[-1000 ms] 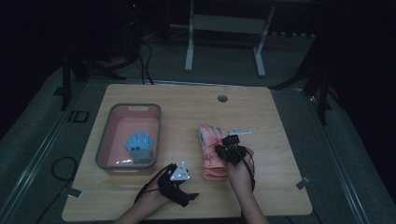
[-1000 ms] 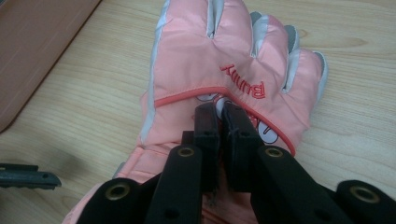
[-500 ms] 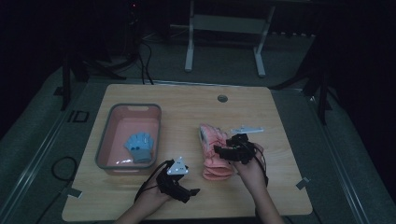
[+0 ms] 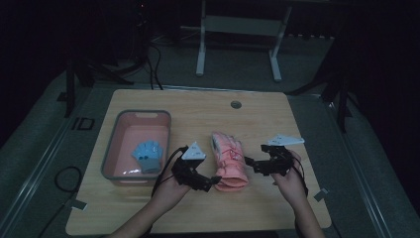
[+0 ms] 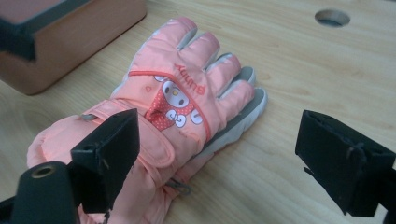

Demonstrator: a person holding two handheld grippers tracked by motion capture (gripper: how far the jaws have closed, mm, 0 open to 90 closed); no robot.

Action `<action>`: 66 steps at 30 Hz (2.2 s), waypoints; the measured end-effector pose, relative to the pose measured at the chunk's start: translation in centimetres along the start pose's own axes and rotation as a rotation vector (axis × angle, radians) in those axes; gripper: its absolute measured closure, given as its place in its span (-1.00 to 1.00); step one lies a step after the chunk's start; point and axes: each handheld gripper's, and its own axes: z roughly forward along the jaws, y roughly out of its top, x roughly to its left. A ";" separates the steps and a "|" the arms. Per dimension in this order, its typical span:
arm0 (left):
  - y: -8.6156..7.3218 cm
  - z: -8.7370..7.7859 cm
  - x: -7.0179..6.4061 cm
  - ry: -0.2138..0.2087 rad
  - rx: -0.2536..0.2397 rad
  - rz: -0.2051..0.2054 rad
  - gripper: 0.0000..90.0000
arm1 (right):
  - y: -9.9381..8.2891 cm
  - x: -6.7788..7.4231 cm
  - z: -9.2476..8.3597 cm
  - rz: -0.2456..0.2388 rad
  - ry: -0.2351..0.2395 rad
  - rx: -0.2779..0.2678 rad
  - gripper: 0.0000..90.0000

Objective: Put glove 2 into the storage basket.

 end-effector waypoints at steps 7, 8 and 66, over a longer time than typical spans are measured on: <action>2.9 2.9 2.3 0.065 0.025 -0.072 -0.19 | 0.4 -0.2 0.8 0.019 0.012 0.007 -0.14; 3.0 3.3 2.7 0.108 0.031 -0.095 -0.16 | 0.5 -0.1 1.0 0.025 0.014 0.003 -0.05; 4.1 2.7 6.9 -0.155 0.180 -0.318 0.43 | 4.1 2.0 4.0 0.180 0.127 0.072 0.69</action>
